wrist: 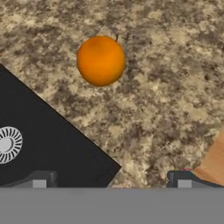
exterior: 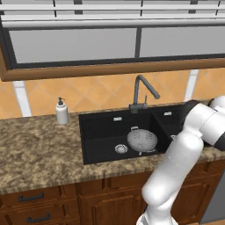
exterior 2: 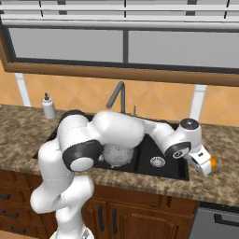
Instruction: Put the colander in the sink, put the orange in the colander, and turn on the sink faucet and pour water over the colander.
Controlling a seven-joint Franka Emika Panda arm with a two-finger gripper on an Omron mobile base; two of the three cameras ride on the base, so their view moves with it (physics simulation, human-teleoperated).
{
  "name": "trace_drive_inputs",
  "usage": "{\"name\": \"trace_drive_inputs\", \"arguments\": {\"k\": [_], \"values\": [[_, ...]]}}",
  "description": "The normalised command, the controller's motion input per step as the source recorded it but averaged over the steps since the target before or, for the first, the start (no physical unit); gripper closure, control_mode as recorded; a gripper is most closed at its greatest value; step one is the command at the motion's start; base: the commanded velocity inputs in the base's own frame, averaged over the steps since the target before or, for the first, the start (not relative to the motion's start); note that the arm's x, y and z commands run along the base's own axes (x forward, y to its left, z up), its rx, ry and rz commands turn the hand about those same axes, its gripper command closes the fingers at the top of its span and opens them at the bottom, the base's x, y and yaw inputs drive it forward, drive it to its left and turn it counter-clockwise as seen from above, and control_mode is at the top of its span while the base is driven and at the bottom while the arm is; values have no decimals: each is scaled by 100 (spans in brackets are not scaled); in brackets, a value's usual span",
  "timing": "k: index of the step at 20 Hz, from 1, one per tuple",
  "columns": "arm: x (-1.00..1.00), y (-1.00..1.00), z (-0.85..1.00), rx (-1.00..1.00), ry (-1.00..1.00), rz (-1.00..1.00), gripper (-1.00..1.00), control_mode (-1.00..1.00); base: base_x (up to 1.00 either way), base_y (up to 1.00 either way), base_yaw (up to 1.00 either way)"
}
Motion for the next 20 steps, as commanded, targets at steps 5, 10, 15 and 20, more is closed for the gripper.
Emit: {"name": "trace_drive_inputs", "arguments": {"k": [5, 10, 15, 20], "values": [[33, -36, -12, 0, 0, 4, -100, -100, 0, 0, 0], [27, -34, 0, 0, 0, 4, -100, -100, 0, 0, 0], [19, -26, 0, 0, 0, 3, -100, -100, 0, 0, 0], [0, -28, 0, 0, 0, 2, -100, -100, 0, 0, 0]]}}
